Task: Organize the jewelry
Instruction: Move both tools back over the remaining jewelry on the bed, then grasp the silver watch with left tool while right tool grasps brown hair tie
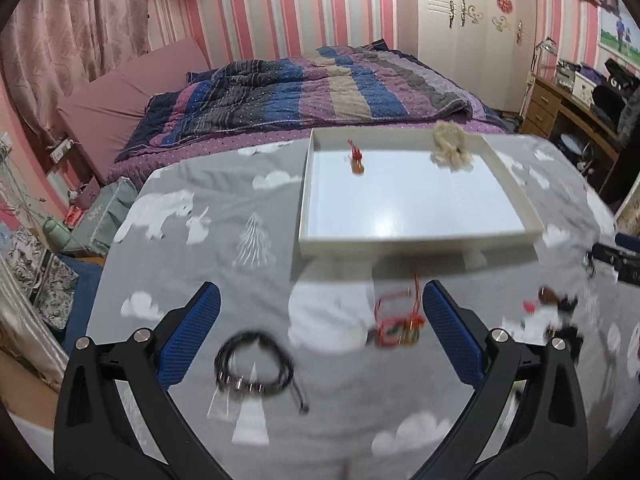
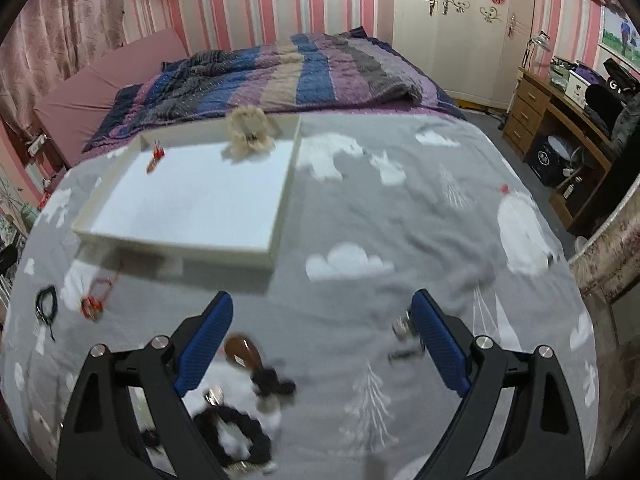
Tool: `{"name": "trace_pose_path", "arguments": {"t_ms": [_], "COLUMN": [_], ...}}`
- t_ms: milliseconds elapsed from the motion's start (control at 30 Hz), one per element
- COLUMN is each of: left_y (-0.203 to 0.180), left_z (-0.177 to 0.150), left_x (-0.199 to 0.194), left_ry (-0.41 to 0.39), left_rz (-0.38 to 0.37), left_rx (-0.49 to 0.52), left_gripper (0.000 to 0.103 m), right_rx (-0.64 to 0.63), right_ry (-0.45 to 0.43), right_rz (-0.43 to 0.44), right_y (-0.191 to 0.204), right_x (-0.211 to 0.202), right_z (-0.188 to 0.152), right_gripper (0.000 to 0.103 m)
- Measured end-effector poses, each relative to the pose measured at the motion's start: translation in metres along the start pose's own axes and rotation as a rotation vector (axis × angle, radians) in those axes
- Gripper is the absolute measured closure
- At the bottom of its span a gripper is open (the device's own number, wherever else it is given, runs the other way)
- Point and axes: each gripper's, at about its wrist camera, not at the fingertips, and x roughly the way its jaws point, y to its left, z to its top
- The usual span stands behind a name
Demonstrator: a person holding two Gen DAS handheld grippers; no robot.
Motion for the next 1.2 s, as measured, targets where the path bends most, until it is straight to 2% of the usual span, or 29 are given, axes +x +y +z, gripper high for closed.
{"name": "trace_pose_path", "arguments": {"t_ms": [533, 800, 1033, 1133, 1200], "left_y": [0.006, -0.006, -0.016, -0.022, -0.024], "left_z": [-0.094, -0.137, -0.156, -0.158, -0.158], "left_x": [-0.018, -0.025, -0.035, -0.033, -0.028], "left_ry": [0.114, 0.173, 0.168, 0.160, 0.171], "left_rz": [-0.079, -0.120, -0.192, -0.194, -0.186], "left_rx": [-0.064, -0.050, -0.028, -0.001, 0.005], "left_gripper": [0.003, 0.003, 0.003, 0.003, 0.006], "right_rx": [-0.023, -0.040, -0.049, -0.060, -0.069], "right_ry": [0.056, 0.081, 0.095, 0.091, 0.099], "right_rz": [-0.011, -0.013, 0.002, 0.007, 0.011], "right_y": [0.006, 0.010, 0.017, 0.023, 0.026], "right_x": [0.005, 0.012, 0.017, 0.020, 0.023], "right_z": [-0.052, -0.060, -0.062, -0.061, -0.059], "right_gripper": [0.012, 0.012, 0.013, 0.014, 0.020]}}
